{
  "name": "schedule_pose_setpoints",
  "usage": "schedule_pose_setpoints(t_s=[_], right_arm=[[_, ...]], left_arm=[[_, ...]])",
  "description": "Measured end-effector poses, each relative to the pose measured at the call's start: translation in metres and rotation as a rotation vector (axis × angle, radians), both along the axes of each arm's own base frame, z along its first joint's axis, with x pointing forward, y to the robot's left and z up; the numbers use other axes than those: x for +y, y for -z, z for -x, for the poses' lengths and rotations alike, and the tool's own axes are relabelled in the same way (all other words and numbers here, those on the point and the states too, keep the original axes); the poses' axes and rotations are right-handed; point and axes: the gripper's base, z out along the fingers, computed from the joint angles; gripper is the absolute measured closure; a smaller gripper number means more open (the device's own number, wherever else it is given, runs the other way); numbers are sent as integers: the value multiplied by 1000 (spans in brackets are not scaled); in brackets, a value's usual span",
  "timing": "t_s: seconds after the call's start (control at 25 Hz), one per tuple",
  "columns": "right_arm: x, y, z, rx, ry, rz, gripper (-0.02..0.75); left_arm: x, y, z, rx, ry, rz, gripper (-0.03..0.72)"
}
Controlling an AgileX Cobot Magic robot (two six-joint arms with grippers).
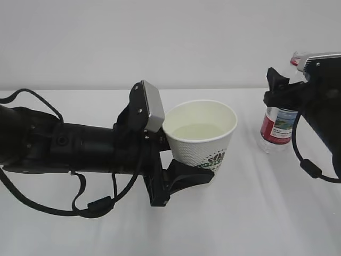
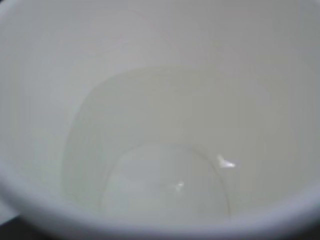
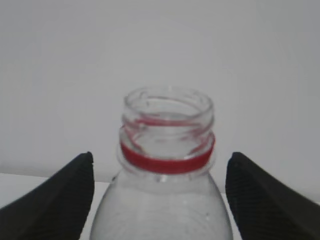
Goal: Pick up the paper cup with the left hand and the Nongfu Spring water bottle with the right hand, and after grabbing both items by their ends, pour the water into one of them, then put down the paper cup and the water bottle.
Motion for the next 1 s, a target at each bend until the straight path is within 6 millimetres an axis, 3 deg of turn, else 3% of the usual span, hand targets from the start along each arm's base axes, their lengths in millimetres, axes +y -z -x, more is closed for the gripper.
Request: schedule_pose_setpoints(t_s=[0.4,1.0], right_arm=[[-3,-23,14,-55,0,-11,114],[-11,-46,74,-91,-40,-40,116]], left_arm=[[0,0,0,0,-3,-5,180],[0,0,0,0,-3,-5,180]])
